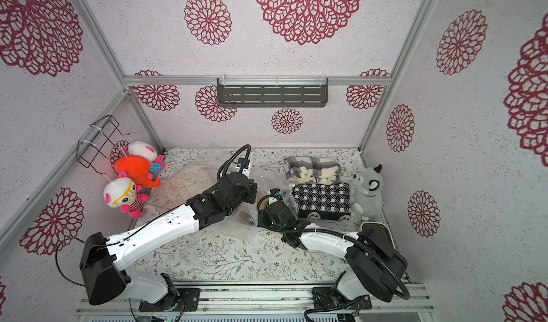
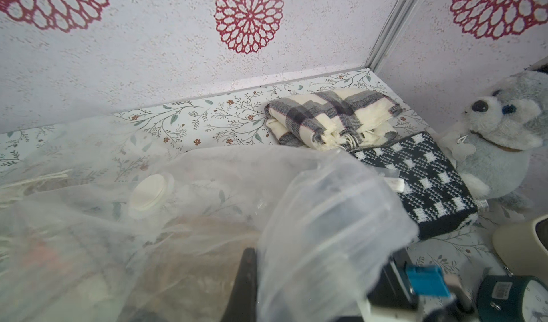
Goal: Take the scarf out of the vacuum bag
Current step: Take out the scarf from the vacuum bag.
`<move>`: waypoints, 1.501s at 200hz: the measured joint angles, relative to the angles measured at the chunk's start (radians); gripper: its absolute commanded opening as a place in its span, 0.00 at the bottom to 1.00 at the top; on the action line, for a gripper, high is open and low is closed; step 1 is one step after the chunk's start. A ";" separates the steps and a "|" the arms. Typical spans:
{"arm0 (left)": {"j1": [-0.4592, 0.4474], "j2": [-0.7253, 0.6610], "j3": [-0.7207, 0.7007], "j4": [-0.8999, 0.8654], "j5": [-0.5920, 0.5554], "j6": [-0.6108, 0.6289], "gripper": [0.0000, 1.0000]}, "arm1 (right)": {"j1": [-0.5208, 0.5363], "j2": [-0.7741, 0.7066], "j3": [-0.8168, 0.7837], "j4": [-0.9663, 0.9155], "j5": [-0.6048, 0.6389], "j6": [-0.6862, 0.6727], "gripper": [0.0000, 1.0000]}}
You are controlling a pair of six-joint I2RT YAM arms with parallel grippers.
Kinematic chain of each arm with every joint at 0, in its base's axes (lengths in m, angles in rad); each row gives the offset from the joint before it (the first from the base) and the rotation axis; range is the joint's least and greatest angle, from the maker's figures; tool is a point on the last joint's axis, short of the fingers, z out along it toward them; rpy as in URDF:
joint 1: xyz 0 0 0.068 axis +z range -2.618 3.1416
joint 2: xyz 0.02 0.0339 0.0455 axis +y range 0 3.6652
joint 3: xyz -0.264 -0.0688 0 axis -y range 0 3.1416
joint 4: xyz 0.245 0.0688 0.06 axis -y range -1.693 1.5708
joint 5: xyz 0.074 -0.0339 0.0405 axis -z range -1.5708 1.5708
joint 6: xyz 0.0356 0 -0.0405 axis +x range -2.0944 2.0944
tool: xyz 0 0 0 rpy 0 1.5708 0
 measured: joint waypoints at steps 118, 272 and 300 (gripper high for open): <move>-0.014 0.015 -0.137 0.047 -0.030 -0.044 0.00 | -0.141 -0.463 -0.127 -0.446 -0.031 -0.132 0.00; 0.131 -0.235 -0.322 0.067 -0.075 -0.018 0.00 | -0.536 -0.341 -0.084 -0.838 0.058 -0.123 0.00; 0.171 -0.269 -0.330 0.045 -0.083 -0.003 0.00 | -0.587 -0.262 -0.034 -0.849 0.040 -0.146 0.00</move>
